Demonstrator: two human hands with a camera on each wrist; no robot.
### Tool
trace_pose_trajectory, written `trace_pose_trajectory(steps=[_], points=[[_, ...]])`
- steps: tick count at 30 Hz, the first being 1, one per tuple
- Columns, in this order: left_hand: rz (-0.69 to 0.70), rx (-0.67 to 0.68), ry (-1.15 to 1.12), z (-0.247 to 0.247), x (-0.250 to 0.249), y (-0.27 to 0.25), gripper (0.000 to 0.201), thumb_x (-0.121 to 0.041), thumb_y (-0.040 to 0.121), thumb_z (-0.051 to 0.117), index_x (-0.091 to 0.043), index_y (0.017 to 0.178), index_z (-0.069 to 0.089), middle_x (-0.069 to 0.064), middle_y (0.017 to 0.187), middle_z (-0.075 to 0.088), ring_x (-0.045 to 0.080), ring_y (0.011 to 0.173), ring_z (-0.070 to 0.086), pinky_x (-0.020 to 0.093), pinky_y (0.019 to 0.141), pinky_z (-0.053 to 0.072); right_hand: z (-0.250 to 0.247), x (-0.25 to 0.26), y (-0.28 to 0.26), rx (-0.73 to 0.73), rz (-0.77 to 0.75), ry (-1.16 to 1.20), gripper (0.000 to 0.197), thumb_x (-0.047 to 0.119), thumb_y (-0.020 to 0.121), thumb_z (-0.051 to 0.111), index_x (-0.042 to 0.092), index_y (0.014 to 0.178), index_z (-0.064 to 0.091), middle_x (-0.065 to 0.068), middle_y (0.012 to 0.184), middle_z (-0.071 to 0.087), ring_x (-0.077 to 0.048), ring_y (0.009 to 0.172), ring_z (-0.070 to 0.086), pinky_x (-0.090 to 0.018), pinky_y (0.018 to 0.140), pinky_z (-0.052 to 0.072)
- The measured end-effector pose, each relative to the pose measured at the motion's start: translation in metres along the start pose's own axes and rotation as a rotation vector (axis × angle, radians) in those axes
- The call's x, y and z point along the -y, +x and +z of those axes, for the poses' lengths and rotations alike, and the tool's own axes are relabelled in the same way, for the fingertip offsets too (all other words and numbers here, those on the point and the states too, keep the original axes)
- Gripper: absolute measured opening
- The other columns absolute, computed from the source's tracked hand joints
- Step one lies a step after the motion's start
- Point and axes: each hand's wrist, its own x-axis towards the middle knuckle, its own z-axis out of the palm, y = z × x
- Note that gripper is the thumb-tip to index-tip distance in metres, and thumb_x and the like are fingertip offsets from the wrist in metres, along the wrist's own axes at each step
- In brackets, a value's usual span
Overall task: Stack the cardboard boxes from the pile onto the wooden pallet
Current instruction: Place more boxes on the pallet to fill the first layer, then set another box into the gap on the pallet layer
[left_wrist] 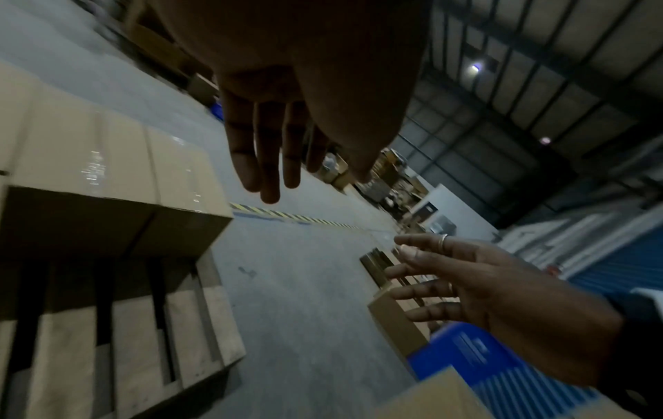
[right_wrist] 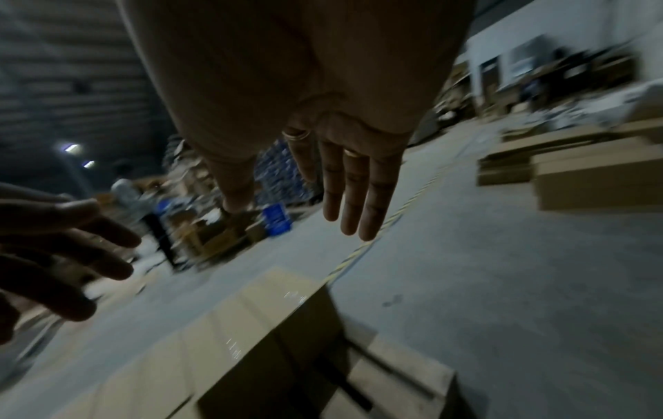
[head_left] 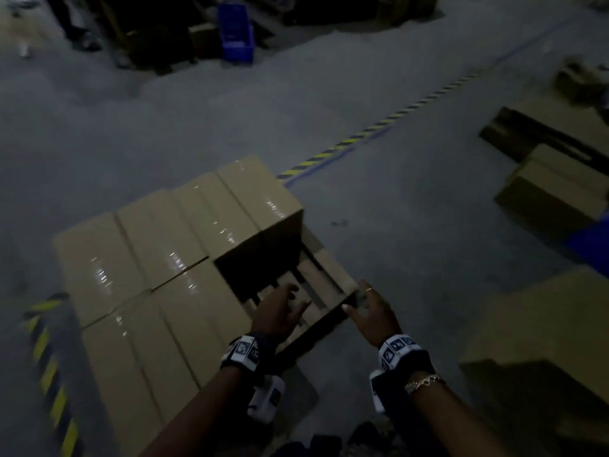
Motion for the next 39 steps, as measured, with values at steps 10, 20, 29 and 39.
trace_pose_trajectory(steps=[10,20,29,39], points=[[0.335,0.222,0.135,0.109,-0.221,0.082,0.049,-0.058,0.092,0.060,-0.023,0.127,0.057,-0.004,0.113,0.065,0.014,0.085,0.069,0.036,0.078,0.056,-0.171,-0.150,-0.034,-0.290,0.173,0.181,0.079,0.049,0.088,0.071,0.026,0.155,0.035,-0.002,0.138,0.056,-0.023,0.125,0.056,-0.042,0.101,0.048],[0.600,0.434,0.207,0.269,-0.396,0.090,0.046,-0.062,0.090,0.060,-0.031,0.123,0.059,-0.011,0.110,0.062,0.004,0.076,0.063,0.025,0.073,0.052,-0.281,-0.294,-0.085,-0.511,0.391,0.377,0.076,0.055,0.086,0.069,0.026,0.150,0.041,0.001,0.137,0.055,-0.020,0.125,0.056,-0.042,0.103,0.048],[0.766,0.658,0.294,0.372,-0.489,0.108,0.060,-0.064,0.092,0.054,-0.027,0.138,0.049,-0.002,0.133,0.053,0.013,0.102,0.064,0.027,0.082,0.052,-0.338,-0.388,-0.126,-0.723,0.582,0.433,0.089,0.070,0.074,0.063,0.022,0.148,0.046,-0.005,0.146,0.050,-0.024,0.134,0.048,-0.045,0.109,0.043],[0.758,0.878,0.286,0.490,-0.566,0.176,0.094,-0.079,0.078,0.060,-0.032,0.152,0.027,0.001,0.152,0.030,0.028,0.130,0.049,0.046,0.103,0.048,-0.428,-0.477,-0.082,-0.682,0.765,0.183,0.069,0.040,0.084,0.078,0.008,0.140,0.054,-0.019,0.146,0.044,-0.040,0.129,0.050,-0.051,0.105,0.045]])
